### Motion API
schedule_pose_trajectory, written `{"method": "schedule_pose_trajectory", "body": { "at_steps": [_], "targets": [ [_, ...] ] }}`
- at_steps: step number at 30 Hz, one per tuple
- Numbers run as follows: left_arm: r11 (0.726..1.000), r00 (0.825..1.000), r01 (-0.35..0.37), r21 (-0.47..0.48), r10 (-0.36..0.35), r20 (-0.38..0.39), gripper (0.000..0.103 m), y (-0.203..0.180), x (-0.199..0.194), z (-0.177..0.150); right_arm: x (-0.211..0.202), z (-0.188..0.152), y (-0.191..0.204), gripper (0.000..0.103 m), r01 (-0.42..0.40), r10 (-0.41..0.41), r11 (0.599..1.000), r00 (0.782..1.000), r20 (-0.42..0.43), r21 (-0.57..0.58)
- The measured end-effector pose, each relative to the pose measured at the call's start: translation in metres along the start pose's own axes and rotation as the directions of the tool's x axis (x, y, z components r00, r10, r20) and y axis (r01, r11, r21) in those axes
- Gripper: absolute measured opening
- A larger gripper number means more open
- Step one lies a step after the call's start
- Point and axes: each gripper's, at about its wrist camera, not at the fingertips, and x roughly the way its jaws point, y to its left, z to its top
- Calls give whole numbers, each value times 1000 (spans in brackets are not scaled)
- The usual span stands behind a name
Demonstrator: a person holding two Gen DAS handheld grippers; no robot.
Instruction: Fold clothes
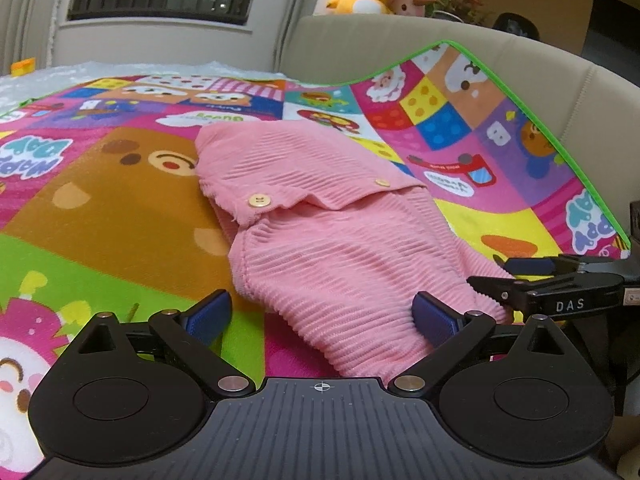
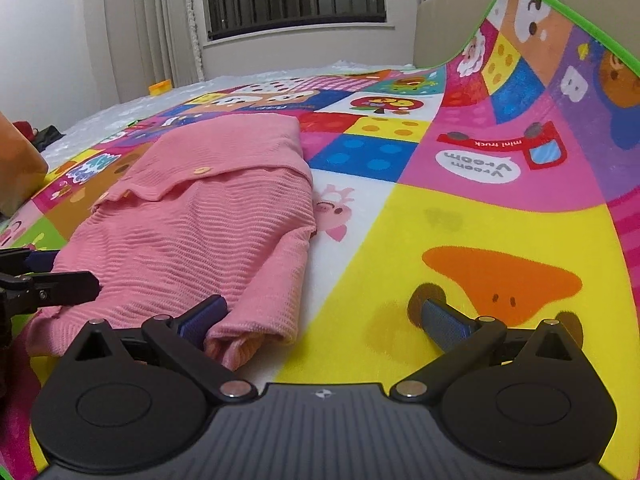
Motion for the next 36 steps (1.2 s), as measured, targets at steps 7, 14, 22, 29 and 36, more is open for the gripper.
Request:
{"method": "schedule_pose_trajectory", "body": {
  "at_steps": [7, 14, 22, 29, 36],
  "targets": [
    [1000, 1000, -6, 4, 6, -6, 100, 0, 0, 0, -4, -10, 4, 103, 19, -19, 1000, 999, 50, 4],
    [999, 1000, -7, -40, 6, -16, 100, 0, -6, 5, -6, -10, -4, 103, -15, 13, 999, 999, 50, 42],
    [963, 964, 251, -96, -239, 120, 100, -5, -30, 51, -5, -18, -2, 103, -12, 9, 999, 996, 89, 35],
    [992, 991, 123, -36, -125, -39, 100, -3, 41, 64, -10, 2, -14, 103, -87, 87, 995, 996, 16, 50],
    [984, 985, 167, -65, -169, -39, 100, 16, 50, 49, 0, 78, -15, 103, -112, 119, 991, 988, 98, -75]
  ]
}}
